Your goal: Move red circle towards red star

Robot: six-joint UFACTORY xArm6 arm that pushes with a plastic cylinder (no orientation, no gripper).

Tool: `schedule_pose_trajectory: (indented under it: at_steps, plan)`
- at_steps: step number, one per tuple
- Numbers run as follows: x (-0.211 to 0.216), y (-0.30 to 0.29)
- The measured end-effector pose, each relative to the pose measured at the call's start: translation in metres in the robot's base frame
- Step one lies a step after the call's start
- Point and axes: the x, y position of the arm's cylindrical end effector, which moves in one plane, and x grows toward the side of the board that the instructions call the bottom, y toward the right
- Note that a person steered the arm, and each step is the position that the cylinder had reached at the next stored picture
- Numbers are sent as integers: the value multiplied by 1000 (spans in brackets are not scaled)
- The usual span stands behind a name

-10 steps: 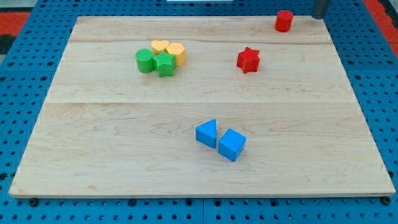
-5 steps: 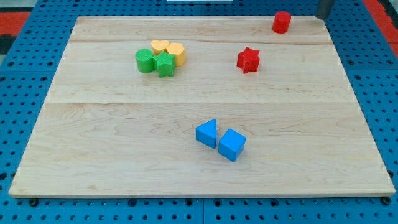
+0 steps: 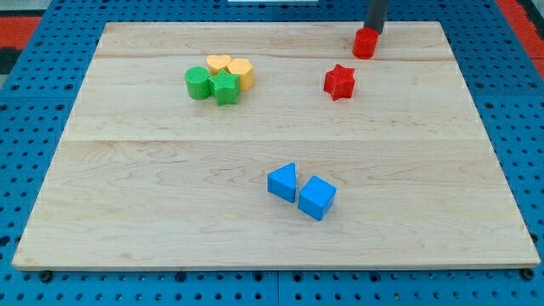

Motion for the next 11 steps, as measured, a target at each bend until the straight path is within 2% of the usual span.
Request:
schedule_pose_trajectory:
  at_steps: [1, 2, 3, 8, 10, 11]
  plan:
    - [2, -8]
    - [-37, -8]
    - [-36, -17]
    - [71, -28]
    - [79, -27]
    - [84, 40]
